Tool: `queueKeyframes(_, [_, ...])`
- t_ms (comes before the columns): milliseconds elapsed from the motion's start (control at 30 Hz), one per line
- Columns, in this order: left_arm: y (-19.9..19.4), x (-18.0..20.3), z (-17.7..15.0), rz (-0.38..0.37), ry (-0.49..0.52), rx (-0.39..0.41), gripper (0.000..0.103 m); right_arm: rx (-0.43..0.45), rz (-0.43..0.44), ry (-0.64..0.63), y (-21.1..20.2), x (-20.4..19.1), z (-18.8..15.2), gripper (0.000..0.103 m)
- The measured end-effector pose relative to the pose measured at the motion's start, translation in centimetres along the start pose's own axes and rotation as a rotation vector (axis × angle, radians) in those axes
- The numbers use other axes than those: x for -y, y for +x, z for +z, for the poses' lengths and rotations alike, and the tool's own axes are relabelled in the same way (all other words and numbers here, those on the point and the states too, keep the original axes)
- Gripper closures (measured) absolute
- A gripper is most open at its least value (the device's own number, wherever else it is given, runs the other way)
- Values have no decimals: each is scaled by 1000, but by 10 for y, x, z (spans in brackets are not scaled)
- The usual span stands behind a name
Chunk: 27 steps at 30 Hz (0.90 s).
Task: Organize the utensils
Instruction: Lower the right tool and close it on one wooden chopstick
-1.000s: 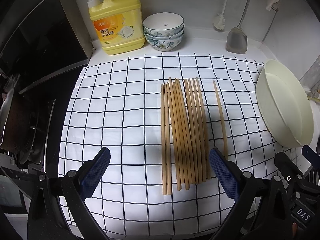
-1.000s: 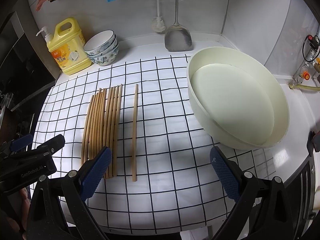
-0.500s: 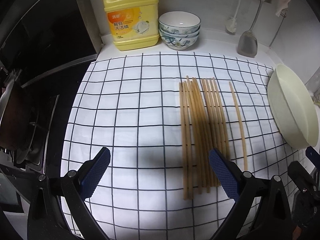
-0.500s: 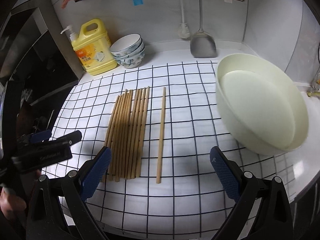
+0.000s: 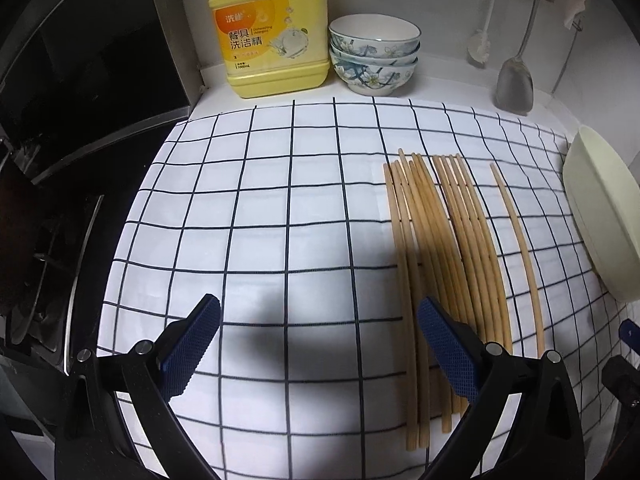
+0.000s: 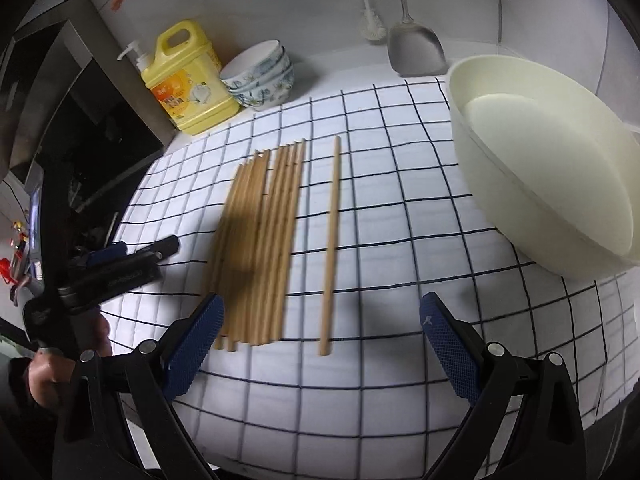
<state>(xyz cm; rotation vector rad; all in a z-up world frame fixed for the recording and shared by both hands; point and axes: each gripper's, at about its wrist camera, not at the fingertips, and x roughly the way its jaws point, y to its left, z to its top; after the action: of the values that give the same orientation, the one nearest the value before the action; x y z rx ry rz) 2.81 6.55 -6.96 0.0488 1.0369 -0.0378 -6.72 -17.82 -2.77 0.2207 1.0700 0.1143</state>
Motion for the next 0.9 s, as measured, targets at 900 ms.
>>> queueKeyframes(900, [60,14,11,-6,53,-35,5,-19,-233,-75,81,9,32,9])
